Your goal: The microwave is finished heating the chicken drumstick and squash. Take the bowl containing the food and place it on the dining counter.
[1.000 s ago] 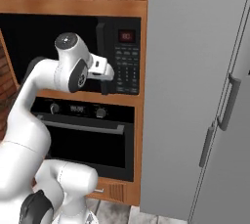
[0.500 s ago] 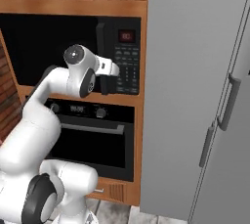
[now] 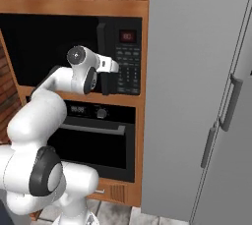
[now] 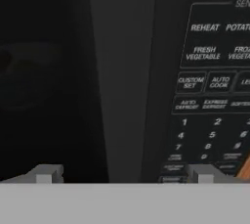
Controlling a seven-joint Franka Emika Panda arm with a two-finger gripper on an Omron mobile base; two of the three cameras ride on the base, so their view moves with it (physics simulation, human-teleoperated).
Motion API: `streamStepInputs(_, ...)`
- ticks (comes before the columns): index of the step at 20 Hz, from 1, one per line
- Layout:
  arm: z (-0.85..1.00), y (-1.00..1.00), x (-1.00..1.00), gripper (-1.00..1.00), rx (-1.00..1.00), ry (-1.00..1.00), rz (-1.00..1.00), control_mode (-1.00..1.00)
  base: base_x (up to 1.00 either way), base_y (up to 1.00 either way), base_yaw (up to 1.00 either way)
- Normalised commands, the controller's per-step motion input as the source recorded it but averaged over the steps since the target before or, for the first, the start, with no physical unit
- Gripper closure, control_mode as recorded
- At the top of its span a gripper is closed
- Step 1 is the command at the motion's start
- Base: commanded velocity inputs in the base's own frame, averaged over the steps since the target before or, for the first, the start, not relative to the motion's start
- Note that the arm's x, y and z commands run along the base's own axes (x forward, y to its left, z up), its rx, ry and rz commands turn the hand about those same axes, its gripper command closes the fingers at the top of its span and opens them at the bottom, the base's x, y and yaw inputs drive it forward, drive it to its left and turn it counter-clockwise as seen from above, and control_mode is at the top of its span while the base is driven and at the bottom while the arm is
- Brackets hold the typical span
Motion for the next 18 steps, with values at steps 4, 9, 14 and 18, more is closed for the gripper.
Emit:
streamStepInputs(4,0.00,-0.02,0.65,-1.00,0.00,0.00,0.00,-1.00,0.00,0.00,0.00)
streamStepInputs(9,-0.11,-0.13,0.43,-1.00,0.00,0.00,0.00,-1.00,0.00,0.00,0.00)
streamStepInputs(14,-0.19,-0.16,0.50,-1.00,0.00,0.00,0.01,-1.00,0.00,0.00,0.00)
streamStepInputs(18,-0.10,-0.08,0.64,1.00,0.00,0.00,0.00,-1.00,0.00,0.00,0.00)
